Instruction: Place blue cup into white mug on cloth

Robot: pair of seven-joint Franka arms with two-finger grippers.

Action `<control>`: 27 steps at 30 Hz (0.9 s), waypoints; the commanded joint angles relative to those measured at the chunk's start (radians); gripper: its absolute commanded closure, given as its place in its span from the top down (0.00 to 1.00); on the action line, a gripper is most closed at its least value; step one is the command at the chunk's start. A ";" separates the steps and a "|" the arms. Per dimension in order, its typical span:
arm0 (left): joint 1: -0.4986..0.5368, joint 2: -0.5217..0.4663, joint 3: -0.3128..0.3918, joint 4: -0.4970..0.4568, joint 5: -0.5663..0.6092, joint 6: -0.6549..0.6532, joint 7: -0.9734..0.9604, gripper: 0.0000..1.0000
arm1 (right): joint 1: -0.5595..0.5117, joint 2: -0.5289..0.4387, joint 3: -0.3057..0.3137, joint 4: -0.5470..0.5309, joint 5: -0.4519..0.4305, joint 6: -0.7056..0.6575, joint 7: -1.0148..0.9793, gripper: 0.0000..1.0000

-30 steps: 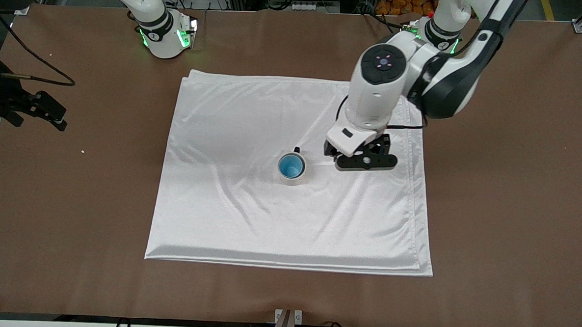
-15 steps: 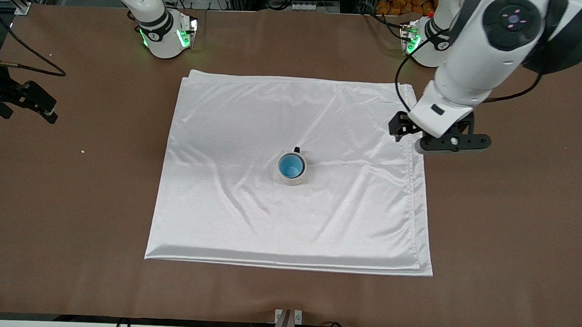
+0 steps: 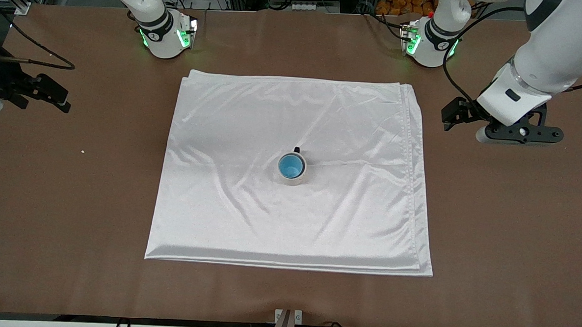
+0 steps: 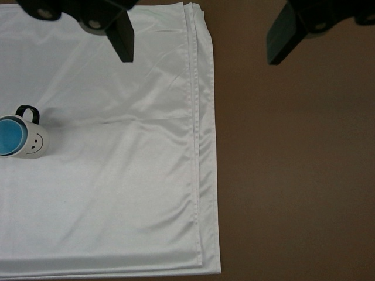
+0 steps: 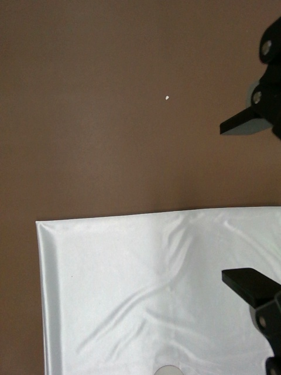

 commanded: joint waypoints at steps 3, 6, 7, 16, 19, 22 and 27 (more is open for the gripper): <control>0.016 -0.014 0.006 0.002 -0.024 -0.004 0.041 1.00 | -0.009 -0.003 0.006 0.012 0.033 -0.055 -0.011 1.00; 0.015 -0.009 0.033 0.016 -0.027 -0.004 0.040 1.00 | -0.009 -0.003 0.006 0.012 0.047 -0.064 -0.006 1.00; 0.015 -0.009 0.042 0.019 -0.027 -0.004 0.041 1.00 | -0.009 -0.001 0.006 0.012 0.050 -0.067 -0.006 1.00; 0.015 -0.008 0.053 0.031 -0.025 -0.004 0.037 1.00 | -0.003 0.000 0.011 0.012 0.061 -0.085 0.003 1.00; 0.016 -0.009 0.053 0.031 -0.022 -0.004 0.045 1.00 | -0.004 0.000 0.011 0.012 0.061 -0.085 0.003 1.00; 0.018 -0.009 0.053 0.031 -0.020 -0.004 0.044 1.00 | -0.004 0.000 0.009 0.012 0.061 -0.085 0.000 1.00; 0.016 -0.008 0.053 0.031 -0.023 -0.001 0.045 1.00 | -0.003 0.000 0.011 0.012 0.061 -0.099 0.003 1.00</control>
